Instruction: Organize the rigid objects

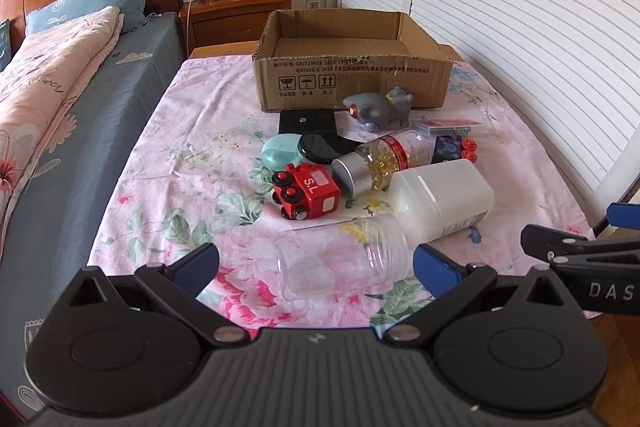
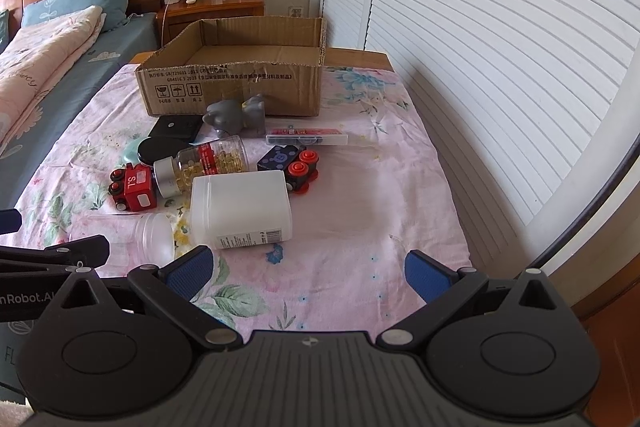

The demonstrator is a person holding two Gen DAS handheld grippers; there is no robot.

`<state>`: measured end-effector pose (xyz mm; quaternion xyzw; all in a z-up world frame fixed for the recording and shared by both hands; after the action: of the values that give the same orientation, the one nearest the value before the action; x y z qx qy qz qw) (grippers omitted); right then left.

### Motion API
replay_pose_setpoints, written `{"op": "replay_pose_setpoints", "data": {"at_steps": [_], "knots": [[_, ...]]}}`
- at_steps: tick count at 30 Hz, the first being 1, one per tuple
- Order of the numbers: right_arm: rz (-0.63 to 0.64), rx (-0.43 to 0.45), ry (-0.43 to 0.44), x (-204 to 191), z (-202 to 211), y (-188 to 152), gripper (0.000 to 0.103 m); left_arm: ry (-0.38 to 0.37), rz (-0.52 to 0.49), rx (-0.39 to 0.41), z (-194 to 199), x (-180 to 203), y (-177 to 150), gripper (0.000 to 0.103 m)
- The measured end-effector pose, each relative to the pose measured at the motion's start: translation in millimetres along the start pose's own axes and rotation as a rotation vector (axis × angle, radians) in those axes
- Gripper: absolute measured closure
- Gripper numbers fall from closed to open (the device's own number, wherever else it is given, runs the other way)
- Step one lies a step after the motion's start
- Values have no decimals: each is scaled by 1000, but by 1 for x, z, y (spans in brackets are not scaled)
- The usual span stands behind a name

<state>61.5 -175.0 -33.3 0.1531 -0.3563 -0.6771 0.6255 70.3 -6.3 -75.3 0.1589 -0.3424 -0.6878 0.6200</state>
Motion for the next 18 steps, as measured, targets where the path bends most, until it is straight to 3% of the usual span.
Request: {"op": "replay_pose_setpoints", "data": {"at_steps": [12,18], "knots": [[-8,16,-1,5,-8,6,0,-56,-91,11,-17,3,14,1],[-27,5,-2,10,-16,6,0,-44,-157,22,-37,-2,19,1]]}}
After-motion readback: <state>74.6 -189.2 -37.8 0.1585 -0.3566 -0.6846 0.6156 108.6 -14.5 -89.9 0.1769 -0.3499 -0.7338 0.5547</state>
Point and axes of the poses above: each gripper's, at about its wrist camera, not at the fingertips, and z roughly against the way its jaws point, x to its right, y to its top, the point moved 10 cm from there along -z, roughly the way its jaws point, and after that the axes turned 15 degrees about -y, right-handed, at the moved point
